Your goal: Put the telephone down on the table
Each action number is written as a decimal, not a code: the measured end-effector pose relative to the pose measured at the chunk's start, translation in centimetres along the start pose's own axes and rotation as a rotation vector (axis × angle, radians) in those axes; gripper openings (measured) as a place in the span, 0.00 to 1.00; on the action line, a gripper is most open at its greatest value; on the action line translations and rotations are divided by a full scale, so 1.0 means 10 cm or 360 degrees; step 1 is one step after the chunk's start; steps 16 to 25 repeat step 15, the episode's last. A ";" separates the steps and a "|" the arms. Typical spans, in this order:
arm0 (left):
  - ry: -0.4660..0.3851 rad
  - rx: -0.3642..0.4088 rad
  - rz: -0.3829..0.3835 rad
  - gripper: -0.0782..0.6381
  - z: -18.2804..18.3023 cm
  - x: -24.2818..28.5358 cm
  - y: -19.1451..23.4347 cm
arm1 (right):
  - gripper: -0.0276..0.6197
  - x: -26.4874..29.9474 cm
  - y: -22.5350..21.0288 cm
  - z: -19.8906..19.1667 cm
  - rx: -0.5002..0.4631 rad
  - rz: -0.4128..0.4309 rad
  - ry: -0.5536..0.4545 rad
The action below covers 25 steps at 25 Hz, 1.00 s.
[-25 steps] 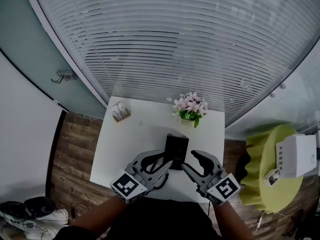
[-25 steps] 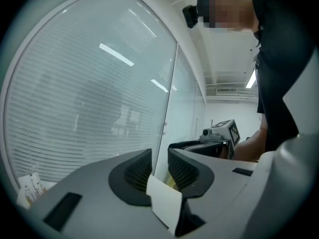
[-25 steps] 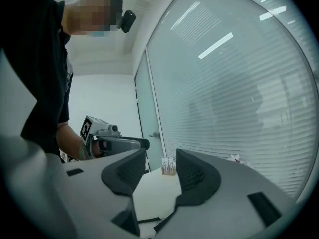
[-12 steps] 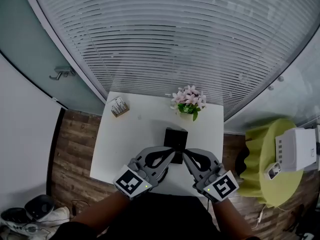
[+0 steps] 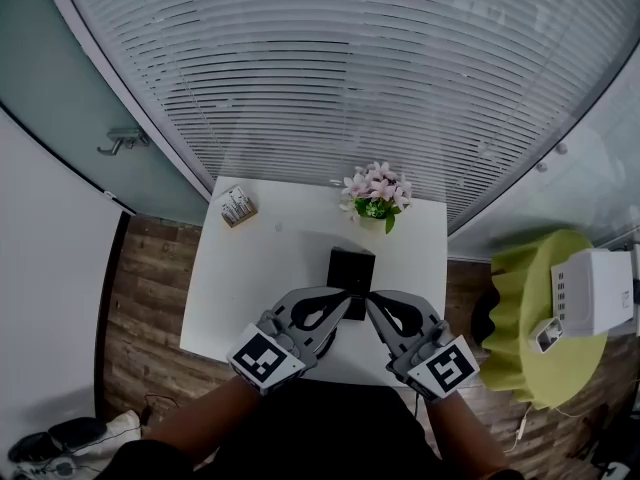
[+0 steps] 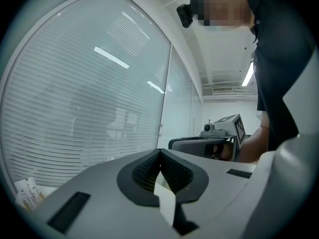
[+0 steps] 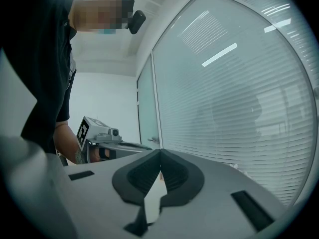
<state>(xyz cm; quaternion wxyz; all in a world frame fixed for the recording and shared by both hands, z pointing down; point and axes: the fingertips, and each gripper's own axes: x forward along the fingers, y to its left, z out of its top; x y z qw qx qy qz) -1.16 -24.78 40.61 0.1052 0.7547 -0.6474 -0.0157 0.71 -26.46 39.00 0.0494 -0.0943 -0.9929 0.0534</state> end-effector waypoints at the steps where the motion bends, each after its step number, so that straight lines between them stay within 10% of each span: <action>1: -0.0006 -0.0009 0.0000 0.12 0.01 0.01 0.00 | 0.08 0.00 0.00 -0.01 0.0002 -0.0002 0.0004; 25: 0.0030 0.0033 -0.0017 0.12 0.01 0.02 0.01 | 0.08 0.01 -0.04 -0.03 0.0018 -0.0007 0.0018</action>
